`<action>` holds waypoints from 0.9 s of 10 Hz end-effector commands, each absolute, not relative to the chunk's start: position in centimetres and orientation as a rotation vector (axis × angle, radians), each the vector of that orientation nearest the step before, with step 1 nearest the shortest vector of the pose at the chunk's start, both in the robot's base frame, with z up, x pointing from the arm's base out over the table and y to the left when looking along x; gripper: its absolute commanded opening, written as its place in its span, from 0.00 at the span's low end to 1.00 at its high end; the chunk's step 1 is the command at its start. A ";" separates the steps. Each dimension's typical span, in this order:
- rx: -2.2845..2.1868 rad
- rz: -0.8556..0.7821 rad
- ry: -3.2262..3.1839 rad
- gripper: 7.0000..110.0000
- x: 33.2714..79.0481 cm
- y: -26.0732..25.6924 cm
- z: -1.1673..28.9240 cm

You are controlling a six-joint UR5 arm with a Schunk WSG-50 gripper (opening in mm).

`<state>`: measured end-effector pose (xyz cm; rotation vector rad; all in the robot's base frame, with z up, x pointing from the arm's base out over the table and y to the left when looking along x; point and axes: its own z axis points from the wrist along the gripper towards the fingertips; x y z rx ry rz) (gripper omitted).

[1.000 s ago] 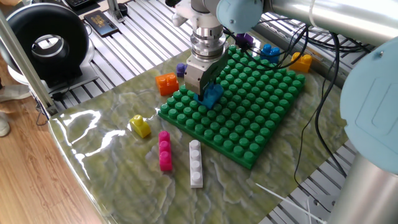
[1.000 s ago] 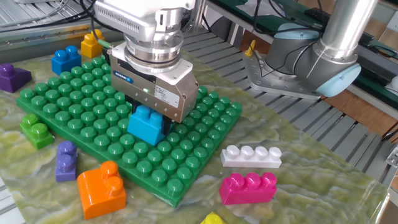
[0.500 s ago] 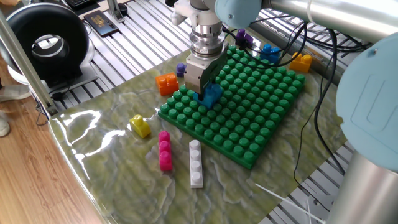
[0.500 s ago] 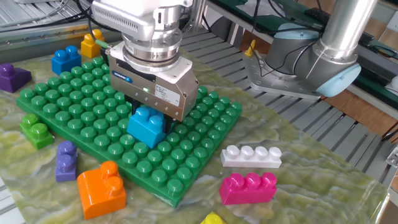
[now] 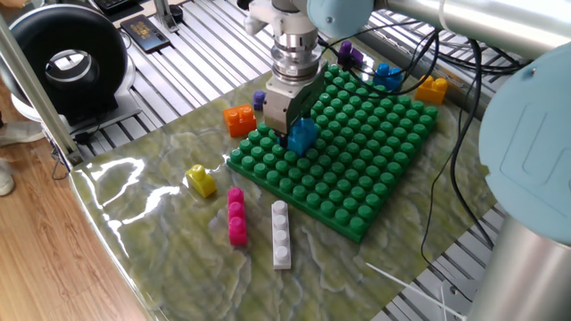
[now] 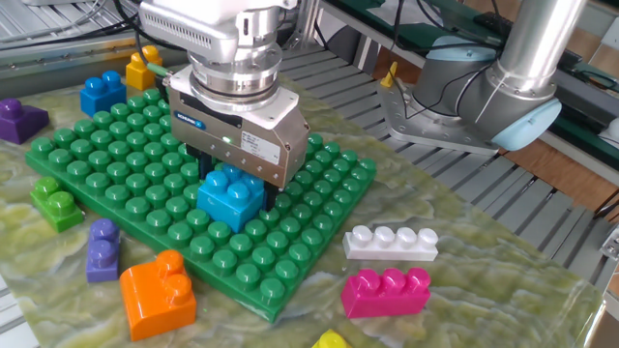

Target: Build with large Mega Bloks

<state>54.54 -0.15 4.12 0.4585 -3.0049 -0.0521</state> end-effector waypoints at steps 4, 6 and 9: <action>0.473 -0.062 -2.985 0.79 54.4 -0.1 7.8; 0.391 -0.007 -2.990 0.57 54.0 -0.5 9.2; 0.557 0.005 -2.977 0.57 54.7 -0.1 9.4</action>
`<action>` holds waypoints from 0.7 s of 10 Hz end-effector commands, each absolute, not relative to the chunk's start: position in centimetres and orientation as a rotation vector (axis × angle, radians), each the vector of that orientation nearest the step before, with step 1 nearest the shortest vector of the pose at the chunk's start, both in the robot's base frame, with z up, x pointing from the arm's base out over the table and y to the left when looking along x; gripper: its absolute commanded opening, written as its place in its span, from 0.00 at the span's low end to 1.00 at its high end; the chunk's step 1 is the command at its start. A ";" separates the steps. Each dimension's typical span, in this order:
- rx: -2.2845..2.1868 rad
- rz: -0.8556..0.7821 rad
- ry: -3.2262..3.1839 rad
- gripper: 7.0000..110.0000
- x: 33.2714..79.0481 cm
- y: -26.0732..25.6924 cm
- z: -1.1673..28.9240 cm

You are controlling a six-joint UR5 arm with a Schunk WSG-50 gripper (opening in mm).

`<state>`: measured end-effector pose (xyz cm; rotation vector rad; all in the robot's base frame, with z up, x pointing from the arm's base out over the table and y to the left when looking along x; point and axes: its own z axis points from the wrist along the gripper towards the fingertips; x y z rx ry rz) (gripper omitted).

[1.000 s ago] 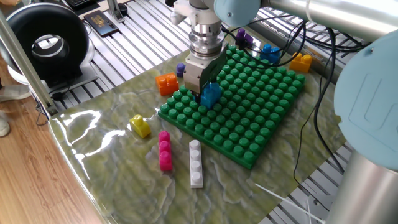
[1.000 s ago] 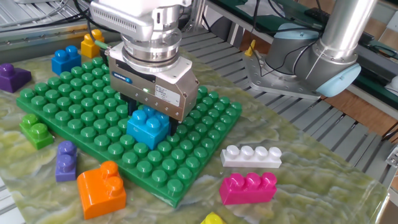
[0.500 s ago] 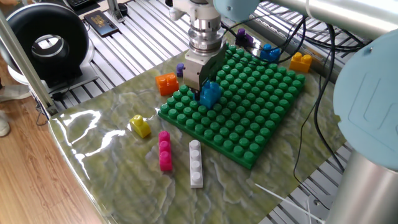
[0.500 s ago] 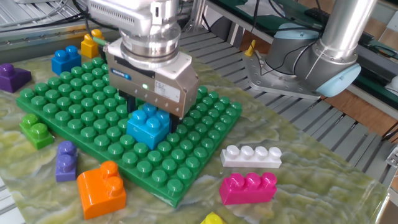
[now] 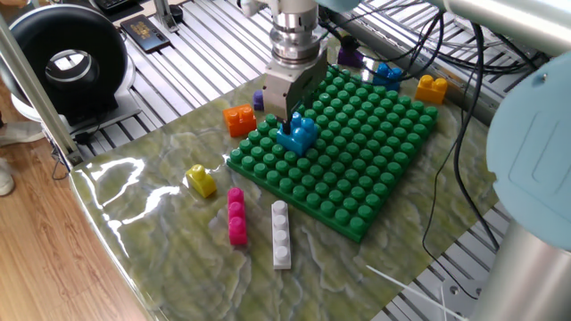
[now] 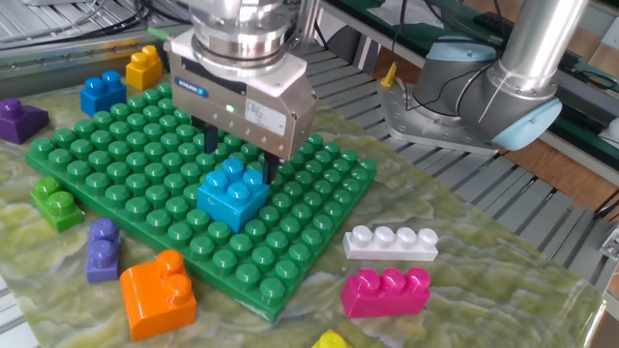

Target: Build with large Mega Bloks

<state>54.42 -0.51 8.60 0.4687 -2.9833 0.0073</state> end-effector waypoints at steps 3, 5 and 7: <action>0.585 0.086 -3.005 0.57 56.0 -0.3 9.3; 0.573 0.072 -3.052 0.00 57.3 0.1 9.0; 0.435 0.038 -3.089 0.00 57.5 0.7 9.1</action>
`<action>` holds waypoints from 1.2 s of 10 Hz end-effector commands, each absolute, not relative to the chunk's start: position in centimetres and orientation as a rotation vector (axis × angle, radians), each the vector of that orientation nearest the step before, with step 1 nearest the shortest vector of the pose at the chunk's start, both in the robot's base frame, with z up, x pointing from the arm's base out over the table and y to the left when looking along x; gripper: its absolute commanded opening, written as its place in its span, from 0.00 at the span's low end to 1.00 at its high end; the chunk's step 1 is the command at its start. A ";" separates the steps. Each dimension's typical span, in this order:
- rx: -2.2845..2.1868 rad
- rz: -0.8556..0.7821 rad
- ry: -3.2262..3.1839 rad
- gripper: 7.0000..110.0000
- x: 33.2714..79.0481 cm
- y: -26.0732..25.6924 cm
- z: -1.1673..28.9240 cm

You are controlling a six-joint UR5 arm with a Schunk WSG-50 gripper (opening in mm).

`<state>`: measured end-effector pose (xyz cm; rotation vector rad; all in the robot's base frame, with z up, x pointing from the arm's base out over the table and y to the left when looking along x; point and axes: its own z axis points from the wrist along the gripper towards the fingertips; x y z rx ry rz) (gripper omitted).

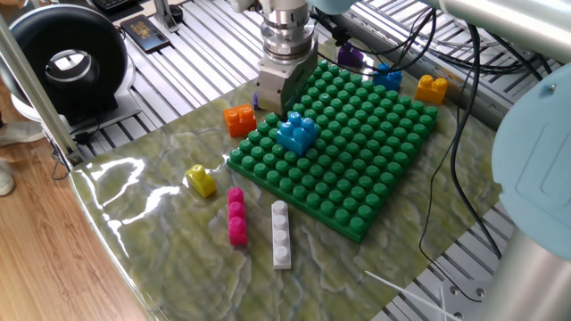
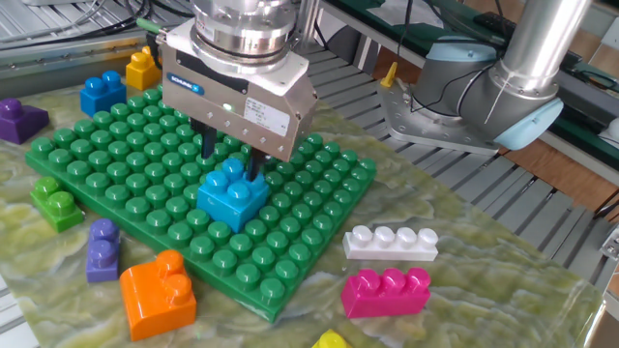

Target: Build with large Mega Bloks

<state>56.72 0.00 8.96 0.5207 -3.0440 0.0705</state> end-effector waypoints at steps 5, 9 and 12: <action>0.328 -0.045 -3.075 0.00 56.7 1.9 9.1; 0.305 -0.034 -3.082 0.15 56.8 1.7 9.0; 0.295 -0.027 -3.079 0.36 56.7 1.4 8.8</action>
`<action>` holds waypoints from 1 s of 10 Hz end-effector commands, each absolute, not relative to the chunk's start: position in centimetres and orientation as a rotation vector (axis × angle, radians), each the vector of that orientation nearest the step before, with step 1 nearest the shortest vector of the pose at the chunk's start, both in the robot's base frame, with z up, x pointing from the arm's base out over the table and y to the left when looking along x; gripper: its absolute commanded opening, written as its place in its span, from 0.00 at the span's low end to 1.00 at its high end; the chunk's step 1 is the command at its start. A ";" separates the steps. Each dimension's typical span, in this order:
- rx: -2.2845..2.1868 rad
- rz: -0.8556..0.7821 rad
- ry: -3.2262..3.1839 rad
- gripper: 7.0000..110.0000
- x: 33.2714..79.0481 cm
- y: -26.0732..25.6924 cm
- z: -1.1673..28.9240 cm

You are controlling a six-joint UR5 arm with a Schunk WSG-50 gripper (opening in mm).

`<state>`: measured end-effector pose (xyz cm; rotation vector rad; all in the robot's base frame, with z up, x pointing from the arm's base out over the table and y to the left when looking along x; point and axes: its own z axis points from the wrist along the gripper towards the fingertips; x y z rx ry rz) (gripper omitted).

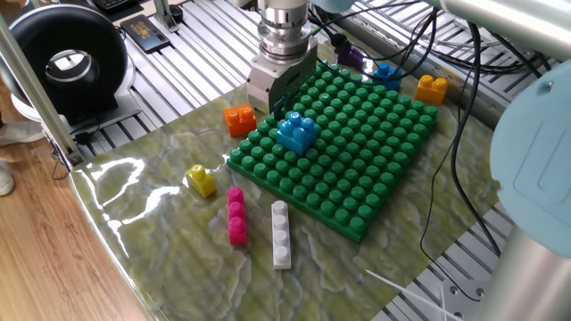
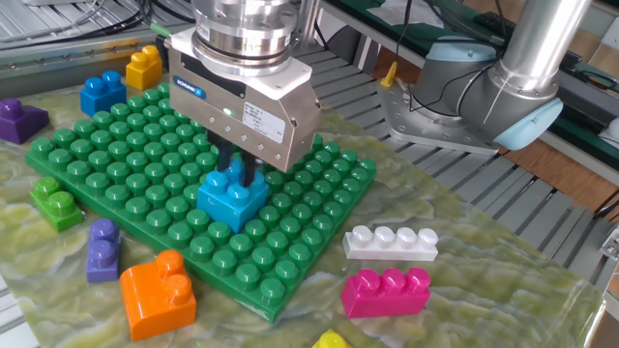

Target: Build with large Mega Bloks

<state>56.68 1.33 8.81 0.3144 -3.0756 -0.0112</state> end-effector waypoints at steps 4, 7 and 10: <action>0.292 -0.018 -3.079 0.36 56.8 0.8 8.0; 0.297 -0.016 -3.077 0.15 56.7 0.5 7.8; 0.301 -0.006 -3.079 0.15 57.0 0.2 7.4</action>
